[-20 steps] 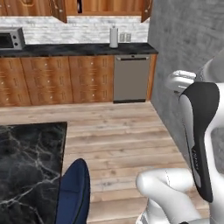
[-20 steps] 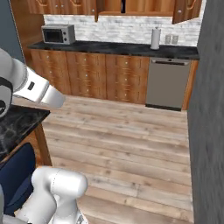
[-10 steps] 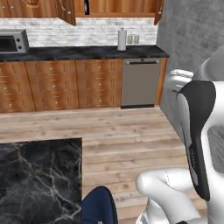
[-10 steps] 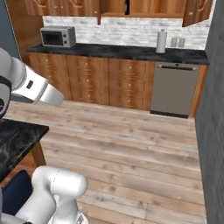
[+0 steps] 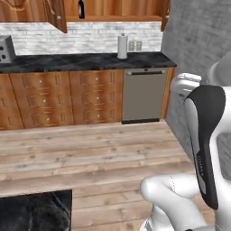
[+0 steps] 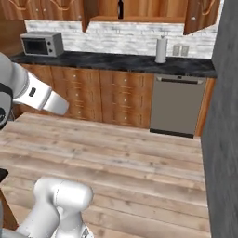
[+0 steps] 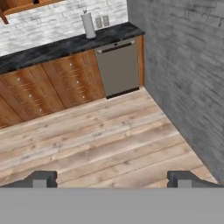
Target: Open the cabinet directly in front. Then move the wine and the mug to the dining counter with the candle on it.
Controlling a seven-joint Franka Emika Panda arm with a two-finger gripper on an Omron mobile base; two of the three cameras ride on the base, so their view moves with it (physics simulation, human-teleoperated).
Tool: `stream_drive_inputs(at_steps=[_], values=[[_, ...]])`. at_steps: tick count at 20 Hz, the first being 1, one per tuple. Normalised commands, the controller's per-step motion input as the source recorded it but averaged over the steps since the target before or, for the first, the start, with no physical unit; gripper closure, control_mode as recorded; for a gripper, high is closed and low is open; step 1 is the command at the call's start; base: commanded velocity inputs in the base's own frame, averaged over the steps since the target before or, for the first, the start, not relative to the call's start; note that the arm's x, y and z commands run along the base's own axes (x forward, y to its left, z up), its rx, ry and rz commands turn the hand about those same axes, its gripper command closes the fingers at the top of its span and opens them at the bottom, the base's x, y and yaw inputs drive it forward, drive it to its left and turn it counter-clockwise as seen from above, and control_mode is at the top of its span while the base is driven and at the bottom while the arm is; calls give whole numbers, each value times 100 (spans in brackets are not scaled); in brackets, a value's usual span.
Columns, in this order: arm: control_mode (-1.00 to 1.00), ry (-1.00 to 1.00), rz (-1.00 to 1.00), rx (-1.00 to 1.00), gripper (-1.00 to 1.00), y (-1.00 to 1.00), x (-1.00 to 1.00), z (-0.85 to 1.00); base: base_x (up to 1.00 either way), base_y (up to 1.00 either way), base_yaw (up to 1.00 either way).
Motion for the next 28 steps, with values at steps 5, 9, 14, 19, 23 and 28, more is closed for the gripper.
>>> stream_drive_inputs(at_steps=[5,9,14,19,23,28], values=[[100,0,0,0,-100,0,0,0,100,15,0],[100,0,0,0,-100,0,0,0,100,33,0],[100,0,0,0,-100,0,0,0,100,34,0],[100,0,0,0,-100,0,0,0,100,34,0],[100,0,0,0,-100,0,0,0,100,9,3],[100,0,0,0,-100,0,0,0,100,-1,5]])
